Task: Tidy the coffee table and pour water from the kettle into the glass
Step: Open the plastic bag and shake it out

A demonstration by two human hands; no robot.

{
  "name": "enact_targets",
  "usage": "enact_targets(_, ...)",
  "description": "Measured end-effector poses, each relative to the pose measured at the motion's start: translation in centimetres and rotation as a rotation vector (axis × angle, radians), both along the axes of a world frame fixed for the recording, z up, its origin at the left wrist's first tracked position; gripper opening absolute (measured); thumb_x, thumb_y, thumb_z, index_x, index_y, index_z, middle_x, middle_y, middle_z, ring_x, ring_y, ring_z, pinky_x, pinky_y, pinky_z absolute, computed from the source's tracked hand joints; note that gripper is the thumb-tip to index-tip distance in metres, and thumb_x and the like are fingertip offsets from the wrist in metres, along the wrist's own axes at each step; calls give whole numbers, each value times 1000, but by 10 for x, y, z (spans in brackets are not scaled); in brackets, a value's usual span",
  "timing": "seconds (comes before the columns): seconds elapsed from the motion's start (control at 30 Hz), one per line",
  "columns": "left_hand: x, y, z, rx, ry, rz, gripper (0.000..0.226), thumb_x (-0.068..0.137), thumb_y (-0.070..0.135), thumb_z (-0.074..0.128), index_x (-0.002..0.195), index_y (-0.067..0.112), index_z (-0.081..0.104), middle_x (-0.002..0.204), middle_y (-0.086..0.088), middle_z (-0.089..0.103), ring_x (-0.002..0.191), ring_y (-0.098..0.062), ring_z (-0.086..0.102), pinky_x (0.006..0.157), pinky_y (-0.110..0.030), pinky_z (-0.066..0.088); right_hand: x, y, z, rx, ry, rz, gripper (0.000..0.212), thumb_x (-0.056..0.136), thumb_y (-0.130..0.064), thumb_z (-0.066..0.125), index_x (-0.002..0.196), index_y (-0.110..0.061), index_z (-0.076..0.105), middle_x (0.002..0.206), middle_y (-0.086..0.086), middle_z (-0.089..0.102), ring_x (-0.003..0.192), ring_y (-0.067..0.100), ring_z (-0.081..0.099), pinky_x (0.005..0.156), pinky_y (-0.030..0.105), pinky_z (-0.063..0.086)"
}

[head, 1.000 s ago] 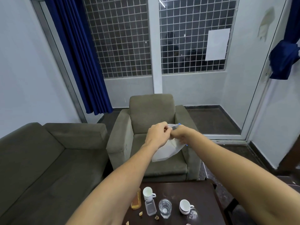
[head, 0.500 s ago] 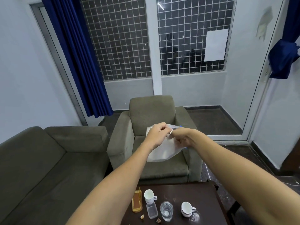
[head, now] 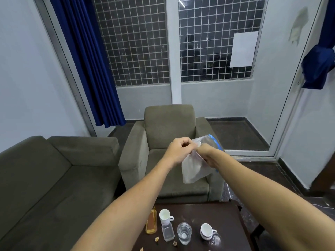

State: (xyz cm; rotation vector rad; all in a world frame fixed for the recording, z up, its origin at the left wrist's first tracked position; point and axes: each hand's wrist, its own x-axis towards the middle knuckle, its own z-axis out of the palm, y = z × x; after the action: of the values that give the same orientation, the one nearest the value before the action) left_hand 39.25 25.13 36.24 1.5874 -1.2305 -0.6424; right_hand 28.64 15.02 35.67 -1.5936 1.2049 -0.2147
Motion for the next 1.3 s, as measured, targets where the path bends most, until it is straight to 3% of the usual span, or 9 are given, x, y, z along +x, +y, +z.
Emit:
enact_targets(0.17, 26, 14, -22, 3, 194, 328, 51, 86, 75, 43, 114, 38, 66, 124, 12, 66, 118, -10, 60, 98, -33, 45, 1, -5, 8, -52, -129, 2, 34, 104, -14, 44, 133, -8, 60, 122, 12, 67, 116, 29, 62, 104, 41, 50)
enact_targets(0.27, 49, 19, -41, 166, 451, 392, 62, 100, 68, 32, 145, 28, 47, 139, 8, 55, 128, -20, 56, 101, -44, 50, -2, -4, 15, 31, -193, 38, 30, 100, -5, 46, 120, -9, 69, 105, 7, 70, 97, 24, 65, 89, 36, 51)
enact_targets(0.47, 56, 24, -74, 234, 529, 297, 33, 98, 48, 58, 104, 19, 73, 91, 1, 77, 90, -21, 70, 76, -37, 53, 1, 10, 9, 91, -129, 246, 23, 97, 6, 46, 108, -4, 64, 99, 11, 62, 103, 29, 59, 92, 37, 47)
enact_targets(0.53, 55, 25, -85, 229, 564, 330, 28, 98, 40, 62, 107, 16, 73, 94, 1, 77, 92, -22, 70, 79, -38, 54, 1, 13, 5, 131, -141, 217, 23, 93, 7, 50, 101, -6, 67, 95, 11, 66, 94, 29, 63, 83, 36, 52)
enact_targets(0.67, 56, 27, -110, 236, 631, 381, 16, 98, 33, 66, 95, 20, 73, 96, 1, 77, 93, -20, 70, 89, -44, 57, -9, 7, 2, 121, 7, 199, 21, 93, -7, 63, 114, -10, 64, 116, 18, 64, 118, 38, 59, 106, 47, 48)
enact_targets(0.83, 38, 23, -134, 248, 671, 431, 13, 102, 29, 61, 100, 20, 71, 93, 1, 77, 87, -18, 72, 68, -34, 60, -37, -10, 1, 150, 77, 204, 31, 100, -4, 57, 132, -3, 58, 116, 19, 72, 102, 32, 71, 81, 41, 60)
enact_targets(1.0, 4, 3, -160, 329, 665, 465, 28, 104, 28, 48, 113, 9, 66, 111, -11, 74, 101, -32, 72, 91, -54, 60, -82, -42, 13, 59, 77, 89, 25, 93, 8, 59, 115, 0, 66, 88, 14, 76, 70, 25, 76, 54, 33, 61)
enact_targets(1.2, -54, -37, -205, 345, 681, 549, 17, 104, 26, 48, 107, 15, 61, 105, -10, 70, 94, -29, 68, 84, -45, 59, -160, -98, 33, -11, 109, -73, 34, 95, 4, 63, 128, 0, 60, 117, 21, 72, 90, 33, 74, 79, 45, 62)
enact_targets(1.3, -84, -64, -232, 321, 738, 564, 16, 104, 22, 48, 95, 17, 59, 96, -13, 65, 84, -25, 58, 71, -36, 45, -198, -127, 33, -30, 43, -192, 32, 96, 4, 61, 127, -5, 60, 111, 15, 73, 86, 28, 73, 72, 40, 61)
